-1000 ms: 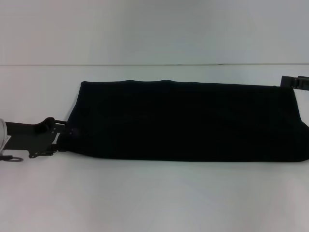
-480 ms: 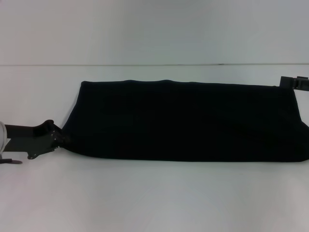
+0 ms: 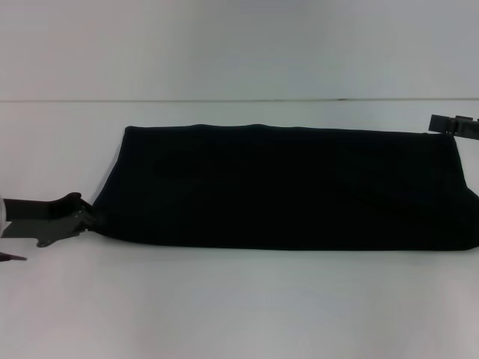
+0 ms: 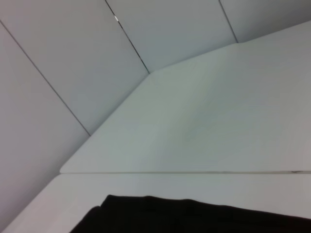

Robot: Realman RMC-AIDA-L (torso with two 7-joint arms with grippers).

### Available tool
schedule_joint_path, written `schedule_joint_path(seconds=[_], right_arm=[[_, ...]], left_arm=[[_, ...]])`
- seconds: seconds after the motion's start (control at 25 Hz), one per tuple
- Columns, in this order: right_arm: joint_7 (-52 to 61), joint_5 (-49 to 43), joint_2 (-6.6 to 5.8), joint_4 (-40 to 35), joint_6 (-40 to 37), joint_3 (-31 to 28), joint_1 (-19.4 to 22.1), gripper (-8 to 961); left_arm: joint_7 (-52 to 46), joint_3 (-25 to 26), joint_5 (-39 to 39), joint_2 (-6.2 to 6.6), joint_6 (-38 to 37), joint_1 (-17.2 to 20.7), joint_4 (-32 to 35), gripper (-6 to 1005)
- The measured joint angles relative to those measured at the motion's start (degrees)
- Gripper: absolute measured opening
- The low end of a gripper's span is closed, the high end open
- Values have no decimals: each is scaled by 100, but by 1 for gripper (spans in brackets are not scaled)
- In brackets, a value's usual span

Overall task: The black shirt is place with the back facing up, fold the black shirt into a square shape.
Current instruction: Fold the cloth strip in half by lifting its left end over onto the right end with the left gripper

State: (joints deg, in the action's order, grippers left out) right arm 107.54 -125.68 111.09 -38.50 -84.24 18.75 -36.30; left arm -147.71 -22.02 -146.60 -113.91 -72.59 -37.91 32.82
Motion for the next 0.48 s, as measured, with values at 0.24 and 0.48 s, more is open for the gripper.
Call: schedule_joint_path(seconds=[0.24, 0.48], right_arm=[[-10, 201, 206, 1, 264, 16, -12, 931], [-12, 345, 327, 54, 377, 37, -101, 927]], left_arm=[[932, 26, 82, -6, -141, 198, 361, 52], [1351, 307, 62, 91, -450, 424, 729, 54]])
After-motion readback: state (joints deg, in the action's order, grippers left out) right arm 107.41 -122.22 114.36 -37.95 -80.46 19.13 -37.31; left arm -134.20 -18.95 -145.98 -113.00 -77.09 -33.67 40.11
